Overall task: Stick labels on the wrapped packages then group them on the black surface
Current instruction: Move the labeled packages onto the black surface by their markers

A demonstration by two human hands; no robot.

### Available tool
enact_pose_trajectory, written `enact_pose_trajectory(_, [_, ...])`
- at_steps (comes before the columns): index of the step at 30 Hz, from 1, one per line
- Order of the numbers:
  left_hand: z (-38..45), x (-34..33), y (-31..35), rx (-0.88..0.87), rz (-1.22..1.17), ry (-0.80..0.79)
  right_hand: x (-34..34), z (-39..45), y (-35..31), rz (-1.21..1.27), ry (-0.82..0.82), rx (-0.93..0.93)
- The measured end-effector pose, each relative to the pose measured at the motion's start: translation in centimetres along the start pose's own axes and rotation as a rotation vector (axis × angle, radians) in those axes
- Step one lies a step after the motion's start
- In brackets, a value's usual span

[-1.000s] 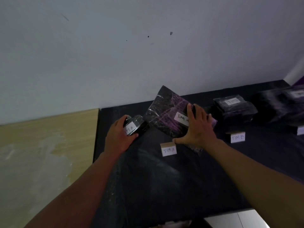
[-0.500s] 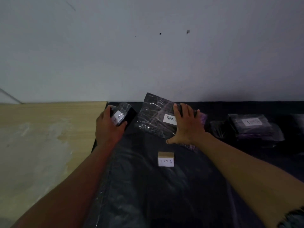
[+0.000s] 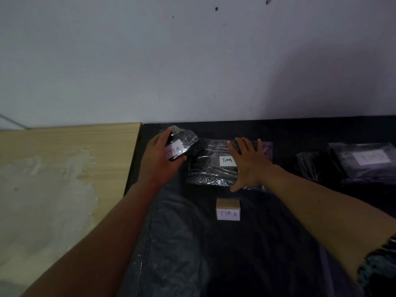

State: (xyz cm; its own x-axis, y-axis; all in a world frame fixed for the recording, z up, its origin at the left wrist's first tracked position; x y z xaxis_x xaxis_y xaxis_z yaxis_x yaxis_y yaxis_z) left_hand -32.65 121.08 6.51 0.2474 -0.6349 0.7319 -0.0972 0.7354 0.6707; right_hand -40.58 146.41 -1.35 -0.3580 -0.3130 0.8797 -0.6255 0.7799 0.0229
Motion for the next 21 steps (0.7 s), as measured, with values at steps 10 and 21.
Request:
enact_pose_trajectory(10, [0.8, -4.7, 1.5, -0.09, -0.029, -0.283, -2.6, 1.9, -0.1, 0.041, -0.081, 0.059])
enact_pose_trajectory(21, [0.9, -7.5, 2.7, -0.135, -0.02, -0.379, -5.3, -1.2, 1.4, 0.144, 0.073, -0.01])
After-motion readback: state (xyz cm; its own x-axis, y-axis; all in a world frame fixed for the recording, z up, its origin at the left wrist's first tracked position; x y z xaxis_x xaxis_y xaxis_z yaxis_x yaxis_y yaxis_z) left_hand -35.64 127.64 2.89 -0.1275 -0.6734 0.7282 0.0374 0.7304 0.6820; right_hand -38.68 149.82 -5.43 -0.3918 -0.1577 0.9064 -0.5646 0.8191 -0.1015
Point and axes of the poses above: each hand's wrist, its own z-axis towards the middle knuckle, its own x-axis out of the back of the hand, y = z × x, the point moved 2 cm from there along z, towards the middle knuckle, and after that the axes turned 10 degrees about -z, right-handed, at the moved point
